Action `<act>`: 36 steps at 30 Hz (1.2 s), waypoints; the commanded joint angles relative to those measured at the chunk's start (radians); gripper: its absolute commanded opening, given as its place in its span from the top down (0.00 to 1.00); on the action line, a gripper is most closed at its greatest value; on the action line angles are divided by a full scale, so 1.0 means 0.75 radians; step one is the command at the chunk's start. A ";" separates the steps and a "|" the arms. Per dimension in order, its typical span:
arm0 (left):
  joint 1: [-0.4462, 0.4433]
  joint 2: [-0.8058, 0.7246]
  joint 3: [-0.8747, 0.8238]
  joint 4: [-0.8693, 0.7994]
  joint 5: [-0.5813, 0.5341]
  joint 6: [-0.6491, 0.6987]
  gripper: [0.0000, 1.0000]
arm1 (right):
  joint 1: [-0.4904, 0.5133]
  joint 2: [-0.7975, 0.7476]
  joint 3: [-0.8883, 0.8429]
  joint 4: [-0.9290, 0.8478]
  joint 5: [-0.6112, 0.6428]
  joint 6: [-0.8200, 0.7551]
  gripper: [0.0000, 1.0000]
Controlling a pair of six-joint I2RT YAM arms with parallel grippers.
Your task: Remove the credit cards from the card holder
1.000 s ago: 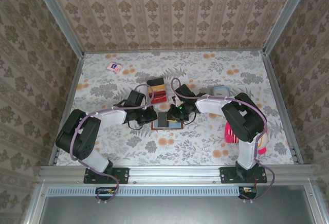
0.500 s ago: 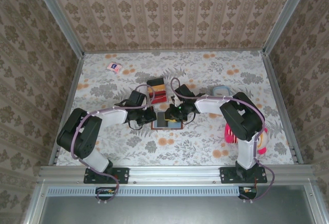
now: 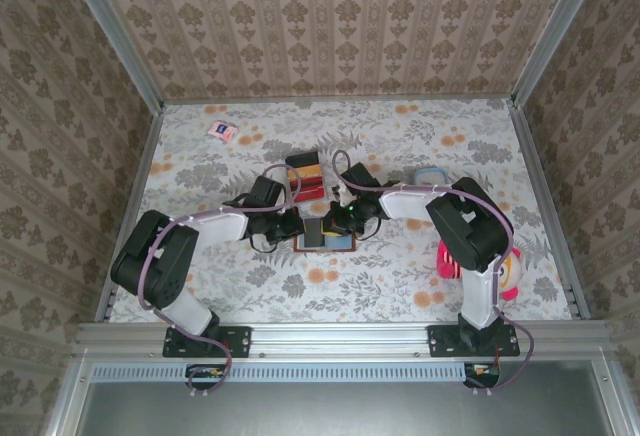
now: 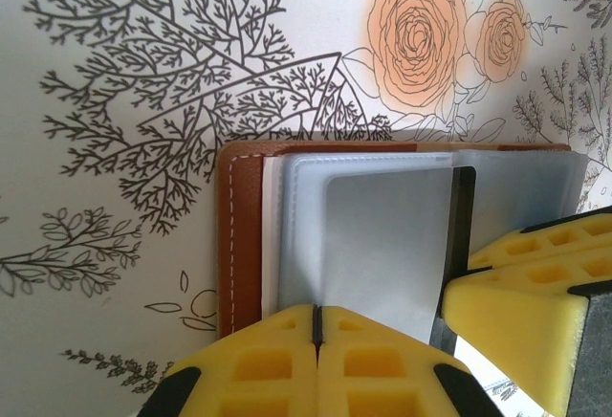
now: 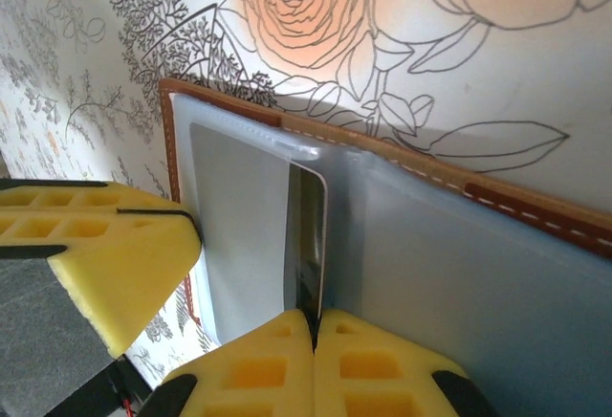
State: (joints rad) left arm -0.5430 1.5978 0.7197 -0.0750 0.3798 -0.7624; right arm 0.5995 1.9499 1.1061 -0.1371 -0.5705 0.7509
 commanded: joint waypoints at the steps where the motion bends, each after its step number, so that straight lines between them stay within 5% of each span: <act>1: -0.008 0.051 -0.037 -0.110 -0.083 0.032 1.00 | -0.016 -0.010 -0.015 -0.052 0.002 -0.022 0.97; 10: -0.006 0.009 -0.027 -0.109 -0.081 0.027 0.88 | -0.079 -0.217 -0.143 -0.154 0.005 -0.105 1.00; 18: -0.006 -0.076 0.011 -0.060 -0.015 -0.019 0.76 | -0.122 -0.423 -0.279 0.063 -0.089 -0.065 1.00; 32: 0.058 -0.371 0.042 0.157 0.231 -0.253 0.28 | -0.258 -0.624 -0.352 0.474 -0.403 0.185 1.00; 36: 0.073 -0.392 0.040 0.283 0.341 -0.327 0.22 | -0.259 -0.621 -0.356 0.653 -0.437 0.311 1.00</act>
State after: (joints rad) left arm -0.4953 1.3228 0.7250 0.0425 0.5396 -0.9466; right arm 0.4065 1.4975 0.8478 0.2016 -0.8261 0.8886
